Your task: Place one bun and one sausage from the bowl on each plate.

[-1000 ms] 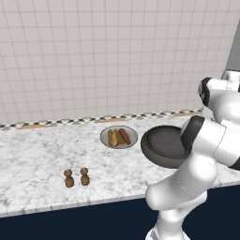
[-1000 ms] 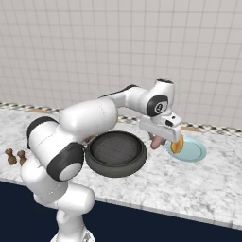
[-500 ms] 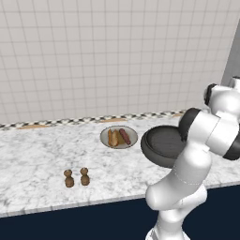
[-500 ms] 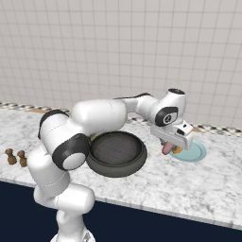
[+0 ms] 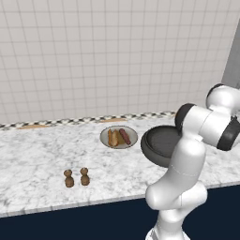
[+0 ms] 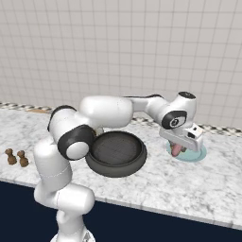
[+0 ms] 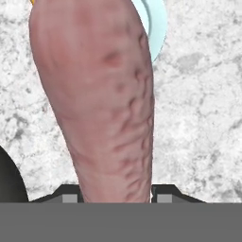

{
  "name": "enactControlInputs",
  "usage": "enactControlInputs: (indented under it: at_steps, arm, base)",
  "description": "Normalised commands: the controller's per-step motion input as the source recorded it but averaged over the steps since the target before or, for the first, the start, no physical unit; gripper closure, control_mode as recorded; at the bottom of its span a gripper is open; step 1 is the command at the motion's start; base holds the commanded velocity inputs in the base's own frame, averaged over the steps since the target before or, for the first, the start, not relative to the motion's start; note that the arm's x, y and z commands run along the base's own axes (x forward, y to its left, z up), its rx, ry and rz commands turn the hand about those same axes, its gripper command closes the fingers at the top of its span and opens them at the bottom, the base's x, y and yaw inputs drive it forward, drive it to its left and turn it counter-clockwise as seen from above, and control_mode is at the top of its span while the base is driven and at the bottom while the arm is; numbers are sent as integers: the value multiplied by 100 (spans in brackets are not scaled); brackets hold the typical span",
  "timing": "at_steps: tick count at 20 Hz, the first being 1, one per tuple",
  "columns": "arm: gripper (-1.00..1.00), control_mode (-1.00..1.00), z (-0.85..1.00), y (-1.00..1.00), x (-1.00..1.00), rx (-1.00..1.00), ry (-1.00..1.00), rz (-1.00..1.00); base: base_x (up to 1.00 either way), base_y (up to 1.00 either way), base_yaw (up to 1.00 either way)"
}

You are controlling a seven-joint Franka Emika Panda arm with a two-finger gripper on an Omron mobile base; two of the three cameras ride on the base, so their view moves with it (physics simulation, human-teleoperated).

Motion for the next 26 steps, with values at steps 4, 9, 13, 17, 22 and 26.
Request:
enactControlInputs:
  at_steps: [4, 9, 13, 17, 22, 26]
  arm:
    - [100, -100, 0, 0, 9, 0, 0, 2]
    - [100, -100, -20, 0, 20, 0, -5, 3]
    - [100, -100, -23, 0, 11, 0, -1, 1]
    - [100, -100, -13, -4, 14, 0, -6, 2]
    - [100, -100, -8, 0, 40, 0, -2, 6]
    - [100, -100, 0, -10, 42, 0, 1, 6]
  base:
    - [0, 0, 0]
    - [0, 0, 0]
    - [0, 0, 0]
    - [0, 0, 0]
    - [0, 0, 0]
    - [0, 0, 0]
